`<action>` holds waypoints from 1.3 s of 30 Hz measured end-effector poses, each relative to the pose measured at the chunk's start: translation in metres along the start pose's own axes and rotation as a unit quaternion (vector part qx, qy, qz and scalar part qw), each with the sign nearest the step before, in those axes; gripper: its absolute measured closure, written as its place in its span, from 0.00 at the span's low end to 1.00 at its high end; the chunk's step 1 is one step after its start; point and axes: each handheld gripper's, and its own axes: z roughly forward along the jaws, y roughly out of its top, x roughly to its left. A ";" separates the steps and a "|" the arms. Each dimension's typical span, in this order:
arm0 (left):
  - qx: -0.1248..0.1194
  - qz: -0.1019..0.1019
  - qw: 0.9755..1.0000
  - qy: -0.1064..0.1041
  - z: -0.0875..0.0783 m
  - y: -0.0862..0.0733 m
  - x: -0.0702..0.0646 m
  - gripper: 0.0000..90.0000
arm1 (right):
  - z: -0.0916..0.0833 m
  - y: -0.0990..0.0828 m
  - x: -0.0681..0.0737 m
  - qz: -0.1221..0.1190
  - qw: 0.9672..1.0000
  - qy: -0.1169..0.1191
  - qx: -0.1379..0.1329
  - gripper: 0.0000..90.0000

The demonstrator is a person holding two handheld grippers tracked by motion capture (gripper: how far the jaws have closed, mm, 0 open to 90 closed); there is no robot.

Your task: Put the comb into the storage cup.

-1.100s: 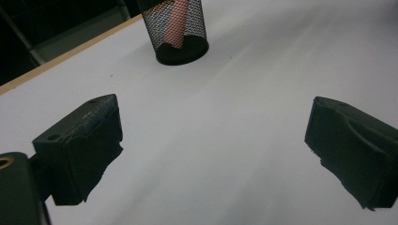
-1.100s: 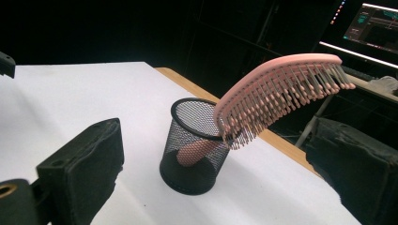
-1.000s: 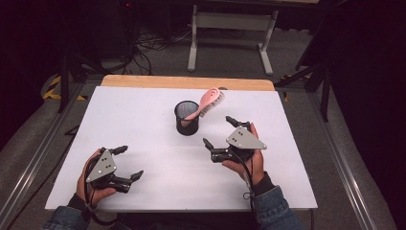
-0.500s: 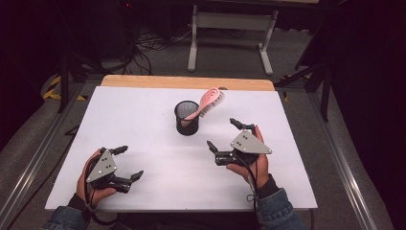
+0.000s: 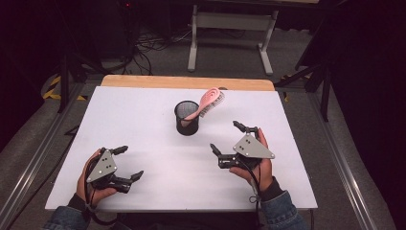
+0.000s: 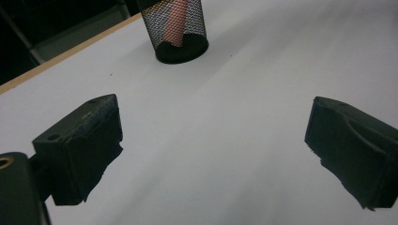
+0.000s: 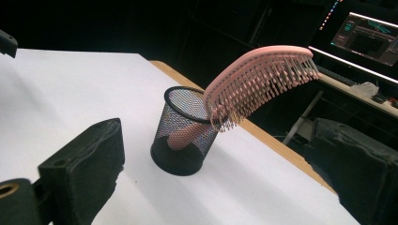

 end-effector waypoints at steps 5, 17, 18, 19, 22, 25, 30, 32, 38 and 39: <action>0.000 0.002 1.000 0.000 0.000 0.000 0.000 0.06 | -0.004 -0.002 0.000 -0.006 1.000 -0.001 0.002 0.06; 0.001 0.002 1.000 0.000 0.001 0.000 0.000 0.06 | -0.014 -0.007 -0.002 -0.011 1.000 -0.005 0.007 0.06; 0.001 0.002 1.000 0.001 0.001 0.000 0.000 0.06 | -0.015 -0.008 -0.002 -0.012 1.000 -0.004 0.007 0.06; 0.001 0.002 1.000 0.001 0.001 0.000 0.000 0.06 | -0.015 -0.009 -0.002 -0.012 1.000 -0.005 0.009 0.06; 0.000 0.002 1.000 0.000 0.001 0.000 0.000 0.06 | -0.017 -0.011 -0.003 -0.013 1.000 -0.005 0.011 0.06; 0.001 0.001 1.000 0.000 0.001 0.000 0.000 0.06 | -0.020 -0.012 -0.003 -0.014 1.000 -0.005 0.012 0.06; 0.001 0.003 1.000 0.000 0.001 0.000 0.000 0.06 | -0.023 -0.015 -0.004 -0.017 1.000 -0.006 0.014 0.06; 0.001 0.003 1.000 0.001 0.001 0.000 0.000 0.06 | -0.025 -0.016 -0.004 -0.019 1.000 -0.007 0.015 0.06; 0.001 0.002 1.000 0.000 0.001 0.000 0.000 0.06 | -0.030 -0.020 -0.005 -0.020 1.000 -0.011 0.017 0.06; 0.002 0.001 1.000 0.000 0.001 0.000 0.000 0.06 | -0.031 -0.020 -0.005 -0.019 1.000 -0.010 0.018 0.06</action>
